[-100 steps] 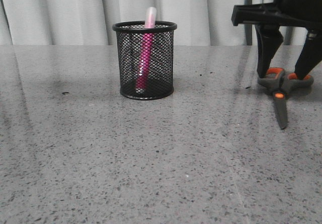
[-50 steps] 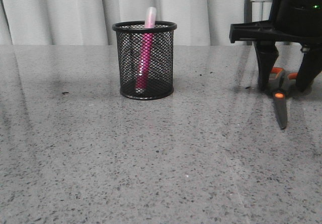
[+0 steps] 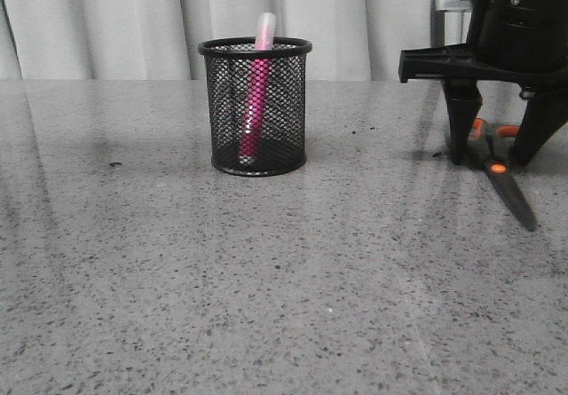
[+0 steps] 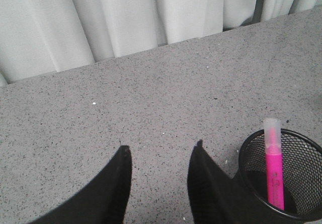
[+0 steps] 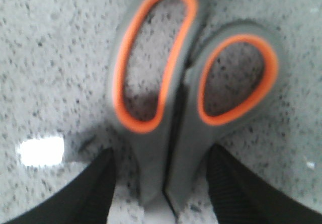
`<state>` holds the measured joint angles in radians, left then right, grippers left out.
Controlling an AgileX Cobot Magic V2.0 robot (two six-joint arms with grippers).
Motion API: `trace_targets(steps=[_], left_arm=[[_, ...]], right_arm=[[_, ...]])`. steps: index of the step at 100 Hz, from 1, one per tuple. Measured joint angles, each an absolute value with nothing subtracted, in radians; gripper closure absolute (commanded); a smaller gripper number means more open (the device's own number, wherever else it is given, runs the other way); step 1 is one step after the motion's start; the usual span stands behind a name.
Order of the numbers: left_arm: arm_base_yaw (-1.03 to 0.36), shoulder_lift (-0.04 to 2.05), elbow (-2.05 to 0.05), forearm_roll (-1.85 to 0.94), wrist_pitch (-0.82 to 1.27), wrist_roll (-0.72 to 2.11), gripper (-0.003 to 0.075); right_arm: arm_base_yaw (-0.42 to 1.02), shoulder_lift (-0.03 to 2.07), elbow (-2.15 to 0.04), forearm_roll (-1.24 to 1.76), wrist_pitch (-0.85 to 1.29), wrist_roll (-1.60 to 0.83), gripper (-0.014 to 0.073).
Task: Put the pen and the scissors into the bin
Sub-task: 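Close the right gripper on the scissors handles and lift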
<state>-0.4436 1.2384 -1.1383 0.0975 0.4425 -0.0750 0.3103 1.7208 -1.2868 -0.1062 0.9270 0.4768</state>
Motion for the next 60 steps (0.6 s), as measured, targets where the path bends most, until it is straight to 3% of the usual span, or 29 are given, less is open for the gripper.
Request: trace_targets(steps=[23,54,60], left_arm=[[-0.444,1.238,-1.138,0.097,0.442,-0.075,0.0482],[-0.444,1.238,-1.138,0.097,0.442,-0.075,0.0482],[-0.444,1.238,-1.138,0.097,0.442,-0.075,0.0482]], right_arm=[[0.310,1.723,-1.287,-0.117,0.896,0.487,0.0256],[0.310,1.724,-1.287,-0.131,0.898,0.489,0.0656],[0.310,1.724,-1.287,-0.135,0.898,0.489,0.0666]])
